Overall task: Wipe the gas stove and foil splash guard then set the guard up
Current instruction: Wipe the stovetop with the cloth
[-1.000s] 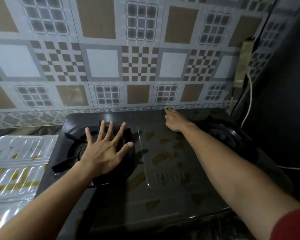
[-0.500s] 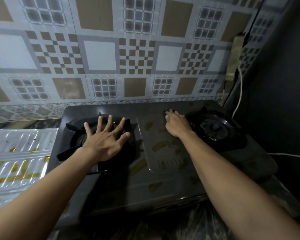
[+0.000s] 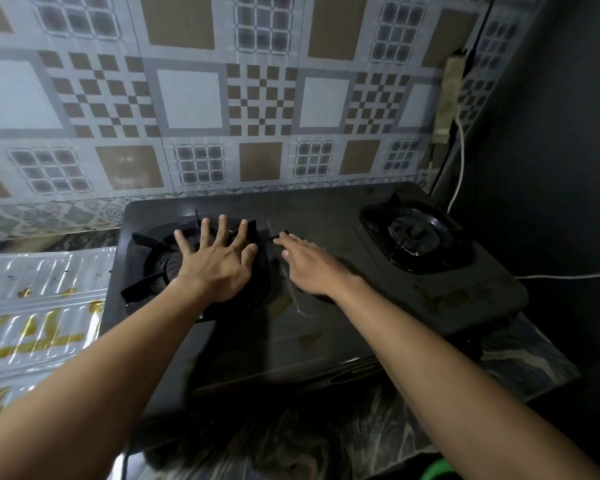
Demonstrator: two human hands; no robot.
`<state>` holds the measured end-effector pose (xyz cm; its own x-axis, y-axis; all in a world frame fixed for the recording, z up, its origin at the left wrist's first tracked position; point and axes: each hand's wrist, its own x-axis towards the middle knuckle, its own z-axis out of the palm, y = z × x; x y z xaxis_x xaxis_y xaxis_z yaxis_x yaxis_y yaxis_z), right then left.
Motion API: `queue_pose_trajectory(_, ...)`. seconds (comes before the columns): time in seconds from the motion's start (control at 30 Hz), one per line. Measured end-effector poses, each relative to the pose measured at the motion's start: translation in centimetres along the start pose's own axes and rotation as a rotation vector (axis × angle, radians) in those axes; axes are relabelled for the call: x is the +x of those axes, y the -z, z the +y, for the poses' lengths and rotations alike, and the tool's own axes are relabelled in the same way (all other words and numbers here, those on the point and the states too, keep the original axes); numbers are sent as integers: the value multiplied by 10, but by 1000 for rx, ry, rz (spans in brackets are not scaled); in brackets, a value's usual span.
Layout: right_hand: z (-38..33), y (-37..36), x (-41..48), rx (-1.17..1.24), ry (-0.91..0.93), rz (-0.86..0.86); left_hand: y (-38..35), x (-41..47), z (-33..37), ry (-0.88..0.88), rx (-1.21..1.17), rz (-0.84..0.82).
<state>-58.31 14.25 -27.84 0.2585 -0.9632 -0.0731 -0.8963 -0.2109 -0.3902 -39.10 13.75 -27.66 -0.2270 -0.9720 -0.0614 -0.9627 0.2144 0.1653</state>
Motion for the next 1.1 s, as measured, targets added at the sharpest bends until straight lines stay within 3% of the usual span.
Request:
queue_pose_trajectory(0.23, 85, 40, -8, -21, -324, 87, 1, -9, 5, -41, -34, -23)
queue_pose_trajectory(0.4, 78, 34, -31, -21, -389, 143, -1, -17, 2, -63, -47, -36)
queue_pose_trajectory(0.77, -35, -19, -70, -27, -156, 167, -7, -13, 0, -87, -47, -18)
queue_pose_trajectory(0.9, -43, -31, -78, -37, -43, 178, -7, -14, 1, -97, -31, 15)
queue_pose_trajectory(1.1, -44, -34, -83, -51, -17, 174, -2, -15, 4, -91, -74, 7)
